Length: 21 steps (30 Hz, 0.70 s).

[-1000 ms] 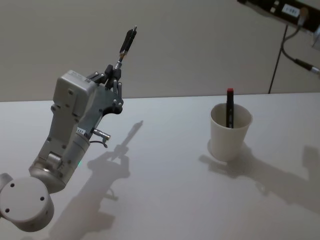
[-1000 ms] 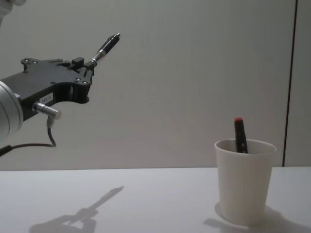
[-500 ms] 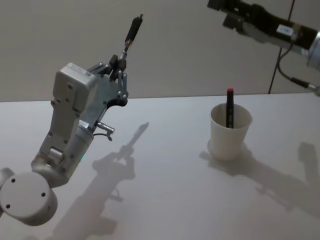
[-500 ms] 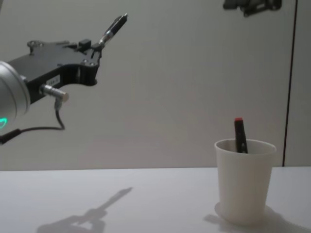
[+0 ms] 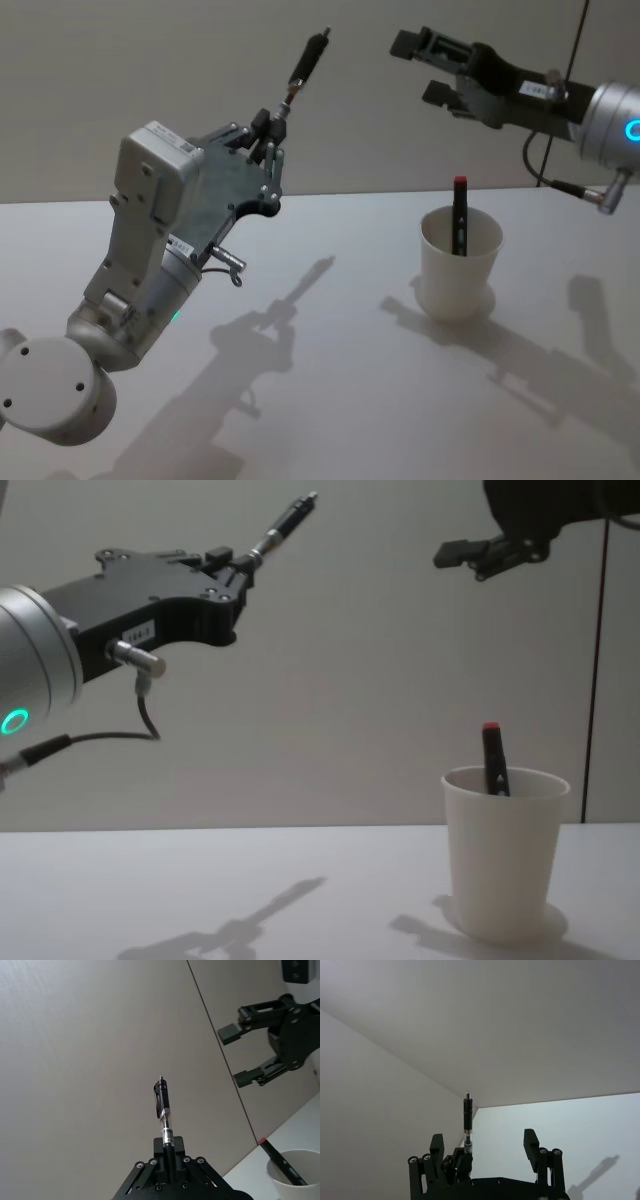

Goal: Place the pen into the pen holder.

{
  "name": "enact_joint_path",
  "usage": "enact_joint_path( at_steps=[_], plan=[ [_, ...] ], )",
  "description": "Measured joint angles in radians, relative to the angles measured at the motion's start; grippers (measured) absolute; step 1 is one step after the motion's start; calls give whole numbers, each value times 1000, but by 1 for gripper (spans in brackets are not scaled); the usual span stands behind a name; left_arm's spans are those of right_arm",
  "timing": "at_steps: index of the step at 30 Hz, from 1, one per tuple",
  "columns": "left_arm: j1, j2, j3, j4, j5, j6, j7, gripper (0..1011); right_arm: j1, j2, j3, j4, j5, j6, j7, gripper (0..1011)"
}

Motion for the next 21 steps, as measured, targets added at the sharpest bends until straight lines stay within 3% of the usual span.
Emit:
enact_joint_path(
  at_steps=[7,21],
  plan=[
    [8,16,-2,-3,-39,0,-83,115,38,-22,-21,33,37,-2,-41,1001],
    [24,32,-3,-8,-73,-1,-155,114,73,-26,-52,62,98,9,-94,1001]
  ],
)
